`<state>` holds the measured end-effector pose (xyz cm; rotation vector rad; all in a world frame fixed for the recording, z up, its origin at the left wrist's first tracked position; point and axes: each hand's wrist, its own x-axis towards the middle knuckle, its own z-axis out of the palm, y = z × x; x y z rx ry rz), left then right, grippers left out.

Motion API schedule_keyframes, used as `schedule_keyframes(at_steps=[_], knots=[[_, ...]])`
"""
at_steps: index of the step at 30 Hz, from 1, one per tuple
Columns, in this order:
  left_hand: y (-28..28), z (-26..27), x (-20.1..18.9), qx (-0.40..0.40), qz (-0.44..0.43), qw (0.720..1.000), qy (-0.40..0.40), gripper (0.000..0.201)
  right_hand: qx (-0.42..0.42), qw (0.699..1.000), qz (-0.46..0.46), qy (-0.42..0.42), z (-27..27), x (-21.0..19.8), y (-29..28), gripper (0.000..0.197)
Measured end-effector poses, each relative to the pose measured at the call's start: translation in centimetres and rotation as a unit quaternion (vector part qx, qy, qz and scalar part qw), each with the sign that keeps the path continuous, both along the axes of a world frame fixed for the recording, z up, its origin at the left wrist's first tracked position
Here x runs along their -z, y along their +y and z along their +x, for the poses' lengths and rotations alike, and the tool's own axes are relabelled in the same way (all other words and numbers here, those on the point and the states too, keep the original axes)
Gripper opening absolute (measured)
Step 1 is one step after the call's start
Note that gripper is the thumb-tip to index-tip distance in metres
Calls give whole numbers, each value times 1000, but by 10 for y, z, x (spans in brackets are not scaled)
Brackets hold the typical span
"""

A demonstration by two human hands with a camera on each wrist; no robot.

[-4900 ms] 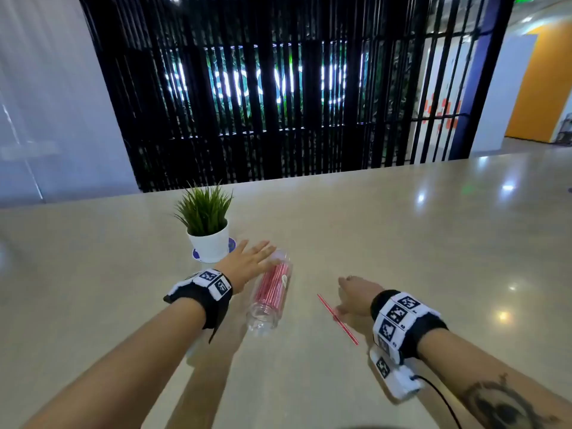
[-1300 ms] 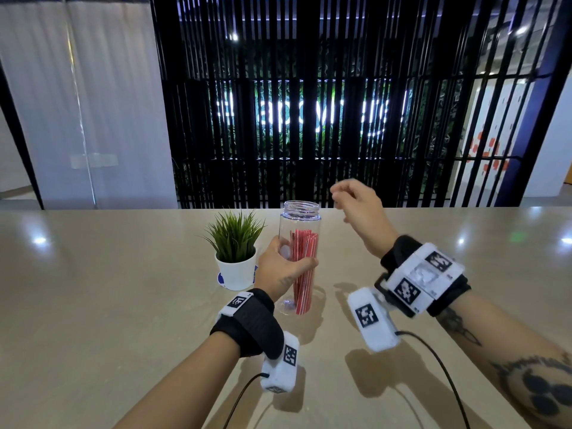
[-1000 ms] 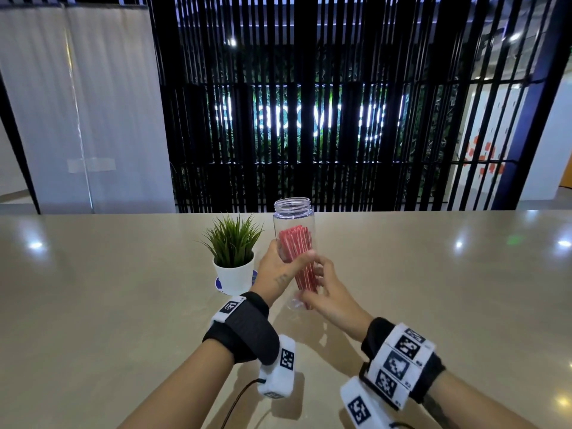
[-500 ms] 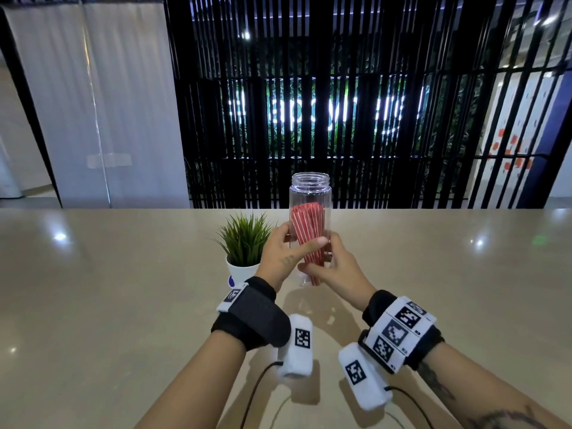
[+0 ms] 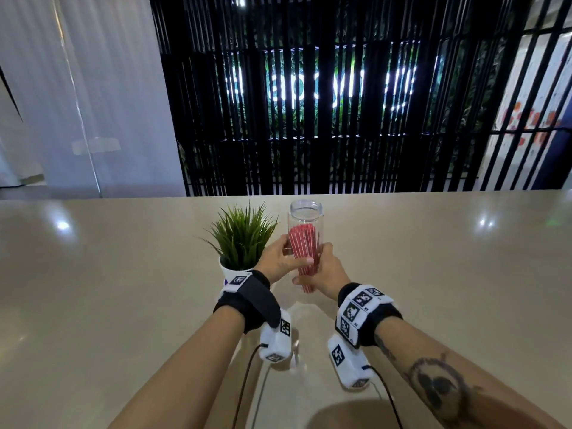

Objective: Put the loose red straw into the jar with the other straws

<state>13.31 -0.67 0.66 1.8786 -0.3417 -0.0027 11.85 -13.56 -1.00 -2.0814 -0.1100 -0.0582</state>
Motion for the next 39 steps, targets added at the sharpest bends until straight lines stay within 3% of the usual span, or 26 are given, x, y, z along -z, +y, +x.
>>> schedule_keyframes(at_steps=[6, 26, 31, 35, 39], knots=[[4, 25, 49, -13, 22, 999, 24, 68, 23, 998, 31, 45, 24, 44, 9, 55], [5, 29, 59, 4, 21, 999, 30, 67, 36, 997, 27, 62, 31, 63, 11, 65], [4, 20, 50, -1, 43, 997, 60, 105, 15, 996, 12, 82, 30, 54, 6, 84], [8, 8, 44, -33, 78, 996, 30, 104, -9, 994, -30, 106, 20, 39, 0, 107], [10, -12, 37, -112, 146, 982, -43, 90, 8, 992, -102, 73, 3, 24, -8, 103]])
